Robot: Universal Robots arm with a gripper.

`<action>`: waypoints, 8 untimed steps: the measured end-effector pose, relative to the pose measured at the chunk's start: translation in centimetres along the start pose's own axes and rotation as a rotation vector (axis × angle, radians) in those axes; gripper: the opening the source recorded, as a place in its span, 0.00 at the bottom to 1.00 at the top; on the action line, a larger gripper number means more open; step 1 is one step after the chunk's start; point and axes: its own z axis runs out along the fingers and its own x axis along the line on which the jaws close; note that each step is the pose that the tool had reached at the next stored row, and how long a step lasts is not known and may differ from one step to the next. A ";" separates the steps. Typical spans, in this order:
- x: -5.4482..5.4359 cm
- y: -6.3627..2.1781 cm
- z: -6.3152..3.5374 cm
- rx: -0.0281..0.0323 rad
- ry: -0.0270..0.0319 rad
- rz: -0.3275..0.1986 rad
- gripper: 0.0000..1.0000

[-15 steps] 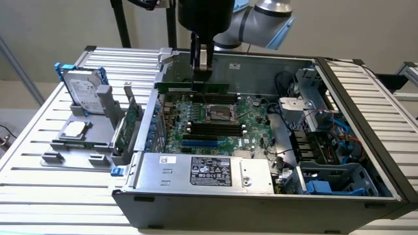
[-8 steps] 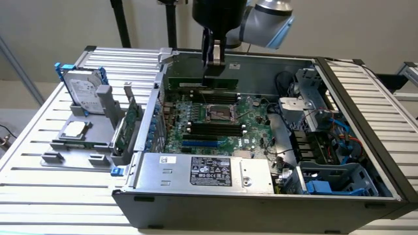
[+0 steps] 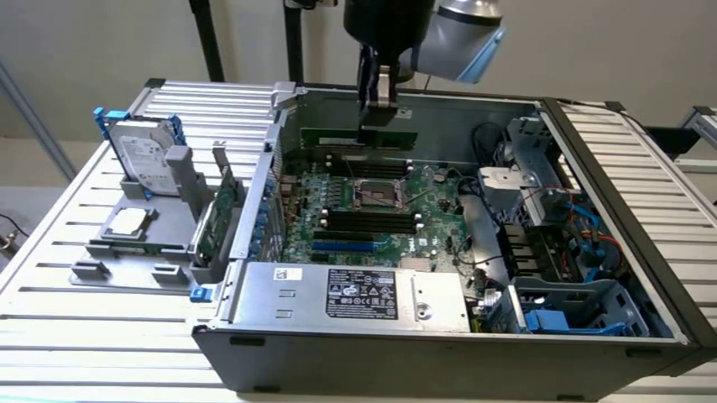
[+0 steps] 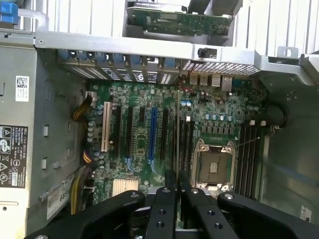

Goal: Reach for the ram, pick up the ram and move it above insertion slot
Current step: 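Pick up the ram and move it above insertion slot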

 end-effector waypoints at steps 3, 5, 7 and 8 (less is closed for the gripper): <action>-0.2 -0.36 0.12 0.0007 -0.0007 0.014 0.13; -0.3 -0.60 0.20 0.0013 -0.0012 0.025 0.13; -0.4 -0.83 0.28 0.0019 -0.0019 0.036 0.13; -0.4 -0.94 0.32 0.0021 -0.0020 0.040 0.13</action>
